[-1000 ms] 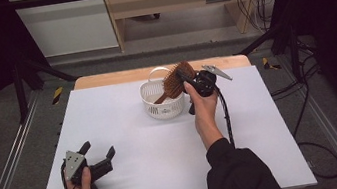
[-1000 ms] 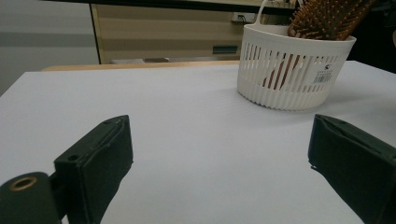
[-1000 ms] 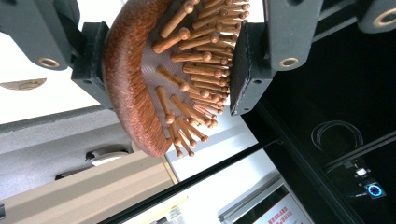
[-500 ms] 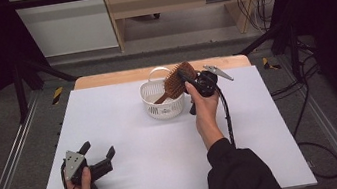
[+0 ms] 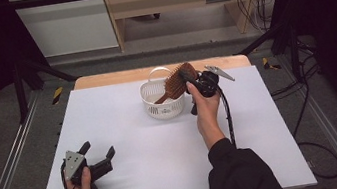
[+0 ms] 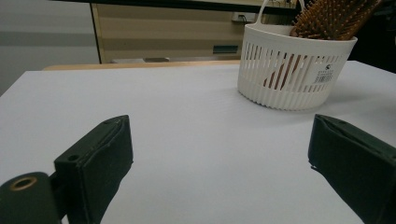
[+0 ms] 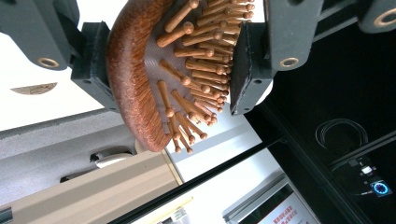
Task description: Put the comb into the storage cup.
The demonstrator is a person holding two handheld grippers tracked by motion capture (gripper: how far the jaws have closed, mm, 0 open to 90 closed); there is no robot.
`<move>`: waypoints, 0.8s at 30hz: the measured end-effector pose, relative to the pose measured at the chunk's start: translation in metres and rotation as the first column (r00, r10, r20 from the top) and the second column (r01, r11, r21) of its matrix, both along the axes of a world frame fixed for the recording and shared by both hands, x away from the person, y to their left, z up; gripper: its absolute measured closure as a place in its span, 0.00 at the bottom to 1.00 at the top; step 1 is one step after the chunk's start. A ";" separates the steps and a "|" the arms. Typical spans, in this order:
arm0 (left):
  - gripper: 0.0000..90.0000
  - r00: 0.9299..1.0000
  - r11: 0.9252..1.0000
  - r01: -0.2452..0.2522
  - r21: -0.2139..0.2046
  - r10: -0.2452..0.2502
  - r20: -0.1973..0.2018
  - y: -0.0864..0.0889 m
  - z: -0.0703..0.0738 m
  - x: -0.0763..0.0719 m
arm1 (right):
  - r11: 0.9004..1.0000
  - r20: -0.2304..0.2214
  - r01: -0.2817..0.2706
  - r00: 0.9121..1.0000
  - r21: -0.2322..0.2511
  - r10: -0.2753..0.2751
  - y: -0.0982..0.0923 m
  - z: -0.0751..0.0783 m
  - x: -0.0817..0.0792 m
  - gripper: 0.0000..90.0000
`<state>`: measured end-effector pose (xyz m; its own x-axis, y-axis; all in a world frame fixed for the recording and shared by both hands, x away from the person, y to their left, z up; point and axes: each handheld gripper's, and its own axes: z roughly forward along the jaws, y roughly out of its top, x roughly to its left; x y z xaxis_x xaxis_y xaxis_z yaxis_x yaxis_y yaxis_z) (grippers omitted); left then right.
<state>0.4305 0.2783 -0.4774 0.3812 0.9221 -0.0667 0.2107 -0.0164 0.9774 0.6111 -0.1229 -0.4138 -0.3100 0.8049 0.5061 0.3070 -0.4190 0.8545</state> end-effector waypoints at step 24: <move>0.07 1.000 1.000 0.001 0.001 -0.001 -0.001 0.000 0.000 0.000 | 1.000 0.001 -0.001 1.000 -0.004 0.001 -0.001 0.000 0.000 0.46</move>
<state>0.4305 0.2781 -0.4774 0.3824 0.9216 -0.0661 0.2112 -0.0175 0.9773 0.6110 -0.1241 -0.4141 -0.3114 0.8067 0.5023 0.3071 -0.4147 0.8566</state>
